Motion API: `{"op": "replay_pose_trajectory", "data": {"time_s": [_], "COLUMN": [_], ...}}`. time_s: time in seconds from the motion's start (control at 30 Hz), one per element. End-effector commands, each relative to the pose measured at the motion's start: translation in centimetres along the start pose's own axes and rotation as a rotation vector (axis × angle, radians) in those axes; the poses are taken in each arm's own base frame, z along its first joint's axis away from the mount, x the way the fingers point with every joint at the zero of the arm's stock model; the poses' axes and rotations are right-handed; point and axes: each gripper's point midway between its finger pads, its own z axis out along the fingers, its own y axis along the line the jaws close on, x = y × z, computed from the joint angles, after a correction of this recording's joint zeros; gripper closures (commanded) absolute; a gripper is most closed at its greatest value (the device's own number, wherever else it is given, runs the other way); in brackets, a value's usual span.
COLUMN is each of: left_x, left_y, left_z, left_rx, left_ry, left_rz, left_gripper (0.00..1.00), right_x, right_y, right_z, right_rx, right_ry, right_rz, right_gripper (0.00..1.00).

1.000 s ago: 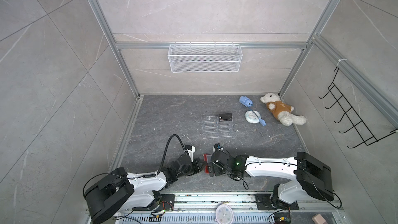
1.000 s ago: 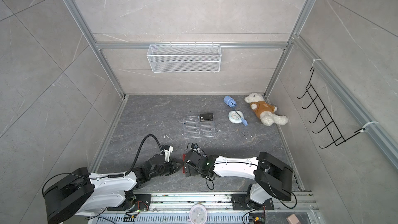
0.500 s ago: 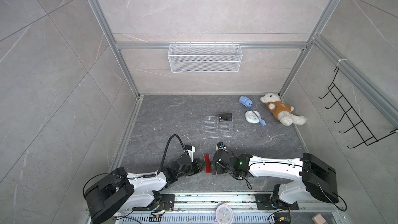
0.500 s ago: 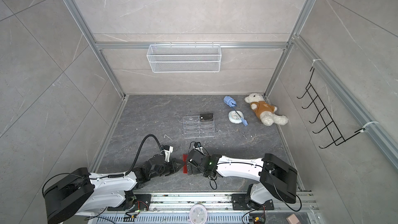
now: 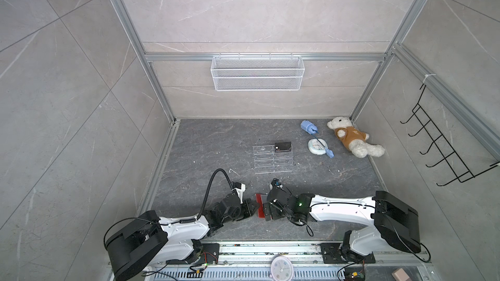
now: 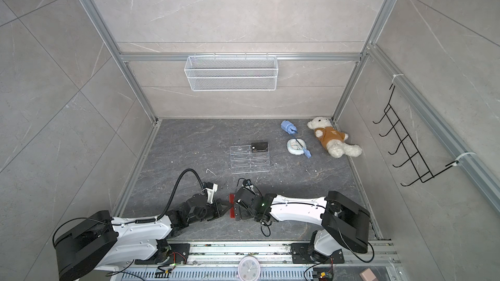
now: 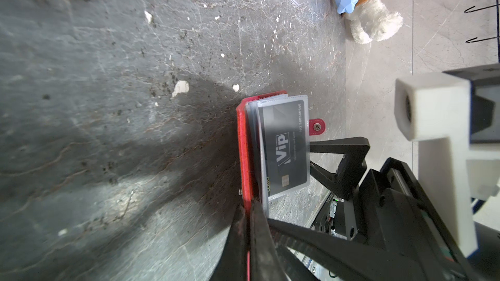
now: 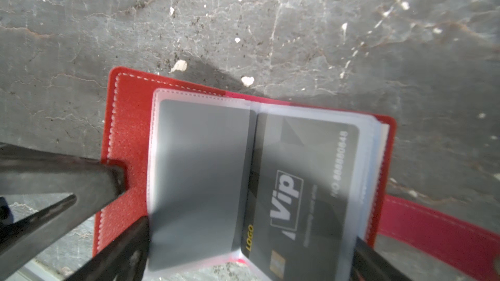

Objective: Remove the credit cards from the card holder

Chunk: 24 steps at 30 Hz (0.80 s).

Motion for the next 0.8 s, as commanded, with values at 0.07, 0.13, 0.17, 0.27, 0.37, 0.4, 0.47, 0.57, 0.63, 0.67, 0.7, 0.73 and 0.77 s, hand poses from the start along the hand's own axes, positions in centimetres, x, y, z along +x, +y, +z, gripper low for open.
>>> {"op": "replay_pose_trajectory", "data": {"time_s": [0.07,0.13,0.17,0.27,0.37,0.4,0.47,0.57,0.63,0.67,0.7,0.73,0.77], "left_x": [-0.4,-0.5,-0.5,-0.7,-0.8,-0.9,-0.9,-1.0,-1.1,-1.1,-1.1,-1.2,-1.1], "left_y": [-0.2,-0.1,-0.2,-0.3,-0.5,-0.4,-0.1,0.4,0.6,0.6,0.6,0.5,0.6], "left_z": [0.0,-0.1,-0.1,-0.1,-0.1,-0.1,-0.1,-0.2,-0.3,-0.2,-0.2,-0.3,-0.3], "left_rx": [0.001,-0.003,-0.002,-0.004,-0.001,-0.004,-0.016,-0.034,-0.039,-0.04,-0.039,-0.039,-0.039], "left_ry": [-0.023,-0.027,-0.027,-0.036,-0.04,-0.042,-0.048,-0.061,-0.068,-0.068,-0.069,-0.069,-0.07], "left_rz": [0.042,0.042,0.042,0.042,0.046,0.046,0.044,0.039,0.032,0.032,0.032,0.031,0.028], "left_gripper": [1.0,1.0,1.0,1.0,1.0,1.0,1.0,1.0,1.0,1.0,1.0,1.0,1.0], "right_x": [0.6,0.8,1.0,1.6,2.1,2.2,2.5,3.0,3.4,3.7,3.9,4.3,4.5], "right_y": [-0.2,0.0,0.0,-0.1,-0.3,-0.4,-0.5,-0.7,-0.3,-0.1,0.1,-0.1,-0.2], "right_z": [0.7,0.7,0.8,1.0,1.0,1.0,0.9,0.8,0.7,0.7,0.7,0.8,0.7], "right_rx": [-0.008,-0.019,-0.022,-0.032,-0.043,-0.041,-0.045,-0.058,-0.082,-0.095,-0.105,-0.102,-0.101], "right_ry": [0.038,0.049,0.055,0.07,0.077,0.08,0.082,0.087,0.091,0.095,0.098,0.101,0.098], "right_rz": [-0.03,-0.038,-0.038,-0.028,-0.018,-0.014,-0.006,0.005,0.0,-0.003,-0.008,-0.004,0.002], "right_gripper": [0.0,0.0,0.0,0.0,0.0,0.0,0.0,0.0,0.0,0.0,0.0,0.0,0.0]}}
